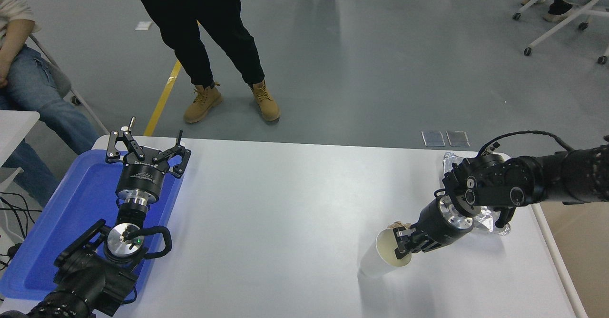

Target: Pick up paper cup place in dustbin

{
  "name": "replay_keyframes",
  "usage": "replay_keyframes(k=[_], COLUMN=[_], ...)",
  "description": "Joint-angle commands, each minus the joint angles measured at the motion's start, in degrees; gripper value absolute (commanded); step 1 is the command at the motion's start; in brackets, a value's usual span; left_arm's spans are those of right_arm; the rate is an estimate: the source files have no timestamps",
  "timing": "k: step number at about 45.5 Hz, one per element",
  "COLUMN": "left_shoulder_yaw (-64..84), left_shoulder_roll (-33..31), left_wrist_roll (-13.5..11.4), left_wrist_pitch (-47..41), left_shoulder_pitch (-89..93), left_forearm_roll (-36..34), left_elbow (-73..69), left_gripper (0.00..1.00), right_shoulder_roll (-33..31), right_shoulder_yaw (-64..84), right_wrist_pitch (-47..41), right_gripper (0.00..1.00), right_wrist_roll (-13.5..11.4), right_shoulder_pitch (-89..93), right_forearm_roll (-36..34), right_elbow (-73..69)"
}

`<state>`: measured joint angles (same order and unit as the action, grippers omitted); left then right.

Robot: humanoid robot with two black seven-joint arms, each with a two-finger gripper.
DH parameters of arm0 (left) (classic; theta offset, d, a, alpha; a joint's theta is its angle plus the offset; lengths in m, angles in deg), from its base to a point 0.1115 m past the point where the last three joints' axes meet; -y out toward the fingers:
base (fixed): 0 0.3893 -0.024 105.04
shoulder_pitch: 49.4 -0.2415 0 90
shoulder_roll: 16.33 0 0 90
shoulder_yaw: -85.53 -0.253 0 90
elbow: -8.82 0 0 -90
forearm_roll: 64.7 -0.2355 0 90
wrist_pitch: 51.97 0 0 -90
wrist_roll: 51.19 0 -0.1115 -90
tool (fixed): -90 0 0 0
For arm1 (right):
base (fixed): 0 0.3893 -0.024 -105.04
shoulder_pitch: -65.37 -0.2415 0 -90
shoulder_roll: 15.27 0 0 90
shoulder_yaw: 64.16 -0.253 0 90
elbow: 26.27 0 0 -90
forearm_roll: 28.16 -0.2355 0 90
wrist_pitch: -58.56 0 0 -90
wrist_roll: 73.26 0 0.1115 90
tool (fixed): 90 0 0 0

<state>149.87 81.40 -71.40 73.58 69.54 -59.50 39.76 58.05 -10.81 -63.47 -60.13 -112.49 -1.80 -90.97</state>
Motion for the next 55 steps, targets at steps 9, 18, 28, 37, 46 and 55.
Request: replay_keyframes(k=[9, 18, 28, 37, 46, 55], left_shoulder_yaw=[0.0, 0.1, 0.1, 0.0, 0.0, 0.0], left_shoulder_roll=[0.1, 0.1, 0.1, 0.1, 0.0, 0.0], left_wrist_roll=[0.1, 0.1, 0.1, 0.1, 0.1, 0.1], left_wrist_pitch=[0.0, 0.0, 0.0, 0.0, 0.0, 0.0], left_shoulder_pitch=[-0.1, -0.2, -0.1, -0.1, 0.0, 0.0], left_forearm_roll=[-0.1, -0.1, -0.1, 0.0, 0.0, 0.0], left_elbow=[0.0, 0.0, 0.0, 0.0, 0.0, 0.0], left_gripper=[1.0, 1.0, 1.0, 1.0, 1.0, 1.0], right_shoulder_roll=[-1.1, -1.1, -1.3, -1.8, -1.8, -3.8], right_shoulder_yaw=[11.0, 17.0, 21.9, 24.7, 25.8, 27.8], right_wrist_pitch=[-4.9, -5.3, -7.7, -8.8, -10.1, -10.4], right_gripper=[0.0, 0.0, 0.0, 0.0, 0.0, 0.0], right_wrist_roll=[-0.1, -0.1, -0.1, -0.1, -0.5, -0.6], right_shoulder_pitch=[-24.8, -37.1, -48.9, -54.7, -56.5, -56.7], right_forearm_roll=[-6.2, -8.7, -11.3, -11.3, -11.2, -10.0], right_elbow=[-11.9, -18.7, -23.9, -26.6, -27.2, -27.1])
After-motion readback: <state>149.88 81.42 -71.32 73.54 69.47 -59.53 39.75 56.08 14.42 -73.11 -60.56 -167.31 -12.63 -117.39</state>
